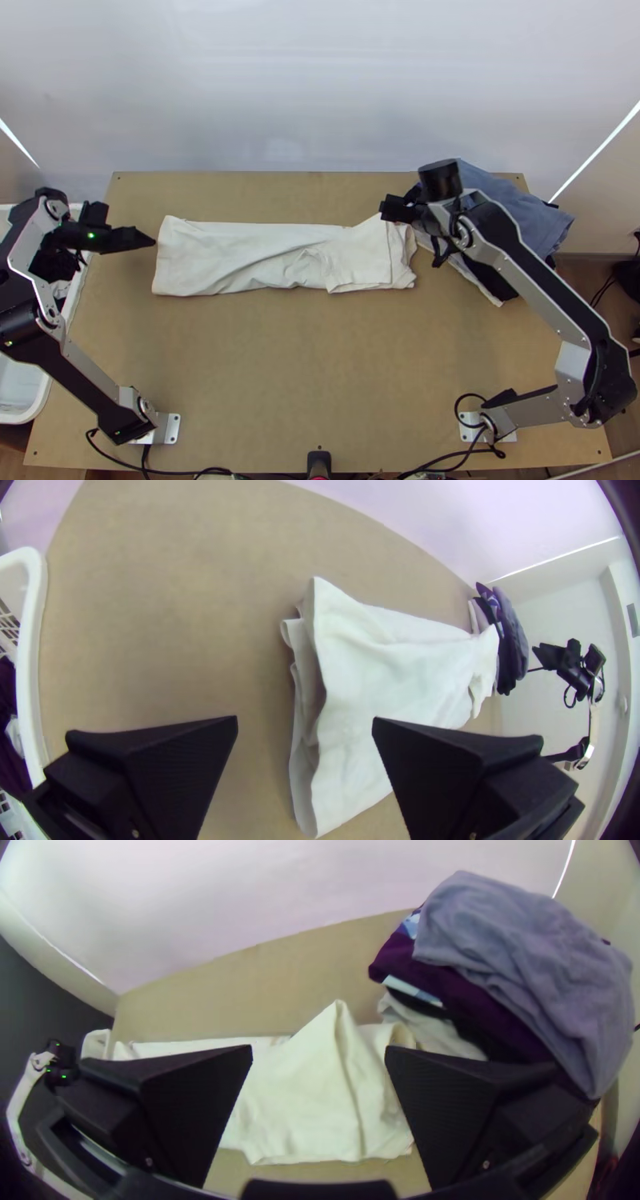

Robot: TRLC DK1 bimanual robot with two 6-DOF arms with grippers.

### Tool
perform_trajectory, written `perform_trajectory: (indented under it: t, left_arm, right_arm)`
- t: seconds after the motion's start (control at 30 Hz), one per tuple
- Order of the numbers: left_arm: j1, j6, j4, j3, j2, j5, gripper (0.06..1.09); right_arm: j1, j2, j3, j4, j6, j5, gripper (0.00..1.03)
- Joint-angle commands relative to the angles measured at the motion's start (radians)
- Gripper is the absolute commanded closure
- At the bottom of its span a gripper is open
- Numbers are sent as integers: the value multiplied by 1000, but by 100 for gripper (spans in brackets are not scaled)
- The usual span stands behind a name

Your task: Fold the t-shirt

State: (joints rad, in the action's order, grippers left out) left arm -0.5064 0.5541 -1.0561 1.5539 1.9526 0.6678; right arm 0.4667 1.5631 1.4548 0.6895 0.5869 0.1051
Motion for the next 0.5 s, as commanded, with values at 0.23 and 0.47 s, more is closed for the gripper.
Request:
perform_trajectory:
  t: [0.23,0.47]
  left_arm:
    - [-27,49,116,-124,52,39,11]
    - [0,55,122,-152,69,64,11]
  right_arm:
    - [-119,14,119,131,73,-252,11]
    - [-148,18,162,162,73,-251,11]
